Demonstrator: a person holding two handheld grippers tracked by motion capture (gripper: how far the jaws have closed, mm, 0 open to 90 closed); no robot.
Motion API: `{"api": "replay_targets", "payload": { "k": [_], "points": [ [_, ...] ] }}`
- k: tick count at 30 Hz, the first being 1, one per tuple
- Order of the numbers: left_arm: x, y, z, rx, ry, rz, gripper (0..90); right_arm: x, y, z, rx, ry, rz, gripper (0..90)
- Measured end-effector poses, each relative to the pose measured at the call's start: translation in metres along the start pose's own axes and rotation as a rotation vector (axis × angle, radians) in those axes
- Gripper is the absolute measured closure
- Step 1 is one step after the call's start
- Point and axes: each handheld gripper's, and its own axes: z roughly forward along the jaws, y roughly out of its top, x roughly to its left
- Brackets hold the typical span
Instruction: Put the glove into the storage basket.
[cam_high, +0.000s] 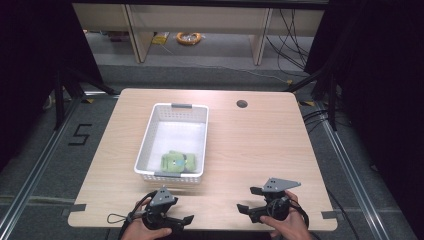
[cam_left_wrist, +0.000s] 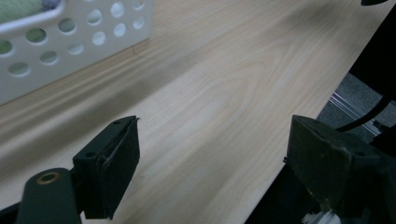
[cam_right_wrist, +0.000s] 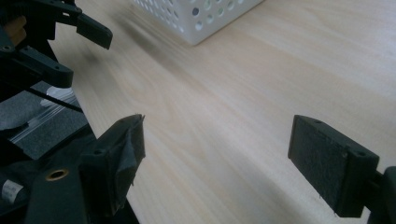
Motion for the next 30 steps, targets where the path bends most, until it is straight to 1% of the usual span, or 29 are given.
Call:
{"api": "replay_targets", "payload": {
  "k": [1,2,3,4,5,6,7,8,9,10,11,12,13,14,15,16,17,18,19,20,21,22,23,28,29,30],
  "points": [
    [0.0,-0.001,-0.001,0.009,-0.003,0.006,17.0,-0.002,-0.002,0.001,-0.002,0.008,-0.027,19.4],
    [-0.001,-0.001,-0.001,0.0,0.0,0.013,17.0,0.0,-0.004,0.0,0.001,-0.002,-0.011,18.7],
    [-0.002,-0.002,-0.002,0.003,-0.004,0.012,17.0,-0.002,-0.005,0.0,0.002,0.0,-0.03,18.4],
    [-0.003,-0.003,-0.001,-0.004,0.003,-0.004,17.0,0.001,-0.008,-0.001,0.006,-0.005,0.0,18.2],
    [-0.003,-0.003,-0.001,-0.004,0.003,-0.004,17.0,0.001,-0.008,-0.001,0.006,-0.005,0.0,18.2],
    [-0.003,-0.003,-0.002,-0.007,0.002,0.012,17.0,0.001,-0.012,-0.001,0.001,-0.01,-0.008,17.4],
    [-0.002,-0.004,-0.004,0.025,-0.006,0.032,17.0,0.001,-0.012,-0.001,0.001,-0.01,-0.008,17.4],
    [-0.004,-0.006,-0.001,0.022,0.01,0.018,17.0,0.001,-0.016,-0.002,0.0,-0.004,-0.034,16.6],
    [-0.004,-0.006,-0.001,0.022,0.01,0.018,17.0,0.001,-0.016,-0.002,0.0,-0.004,-0.034,16.6],
    [-0.006,-0.007,0.0,0.008,-0.006,-0.005,17.0,0.001,-0.018,-0.002,0.001,-0.001,-0.034,16.6],
    [-0.005,-0.007,-0.001,0.031,-0.003,0.04,17.0,0.005,-0.022,-0.004,0.004,-0.021,-0.001,16.5],
    [-0.008,-0.008,0.002,0.016,-0.005,0.014,17.0,0.002,-0.023,-0.004,-0.001,-0.01,-0.039,16.5],
    [-0.006,-0.007,0.002,0.026,-0.008,0.037,17.0,0.005,-0.025,-0.005,0.002,-0.006,-0.013,16.5],
    [-0.007,-0.007,0.003,0.013,-0.005,0.02,17.0,0.005,-0.026,-0.006,0.008,-0.016,-0.028,16.5],
    [-0.007,-0.007,0.003,0.013,-0.005,0.02,17.1,0.005,-0.026,-0.006,0.008,-0.016,-0.028,16.5],
    [-0.005,-0.007,0.002,0.029,0.004,0.028,17.1,0.004,-0.028,-0.006,-0.006,-0.028,-0.058,16.5],
    [-0.005,-0.007,0.002,0.029,0.004,0.028,17.1,0.004,-0.028,-0.006,-0.006,-0.028,-0.058,16.5],
    [-0.004,-0.007,0.002,0.028,0.003,0.04,17.0,0.005,-0.029,-0.007,0.008,-0.044,-0.063,16.5],
    [-0.004,-0.007,0.002,0.027,0.003,0.041,17.1,0.006,-0.029,-0.007,0.007,-0.027,-0.058,16.5],
    [-0.005,-0.007,0.002,0.024,0.004,0.041,17.1,0.007,-0.029,-0.007,0.009,-0.047,-0.064,16.5],
    [-0.005,-0.007,0.002,0.026,0.003,0.043,17.1,0.006,-0.029,-0.007,0.013,-0.038,-0.087,16.5],
    [-0.005,-0.007,0.002,0.026,0.003,0.043,17.1,0.009,-0.029,-0.008,0.027,-0.04,-0.04,16.5],
    [-0.006,-0.008,0.004,0.021,0.001,0.014,17.1,0.007,-0.029,-0.007,0.02,-0.043,-0.07,16.5],
    [-0.007,-0.008,0.004,0.017,-0.001,0.01,17.1,0.006,-0.029,-0.006,0.023,-0.036,-0.078,16.5],
    [-0.004,-0.007,0.002,0.035,0.002,0.048,17.1,0.006,-0.029,-0.006,0.023,-0.035,-0.079,16.5],
    [-0.005,-0.007,0.002,0.03,0.003,0.041,17.1,0.006,-0.029,-0.006,0.022,-0.035,-0.079,16.5]
  ]
}}
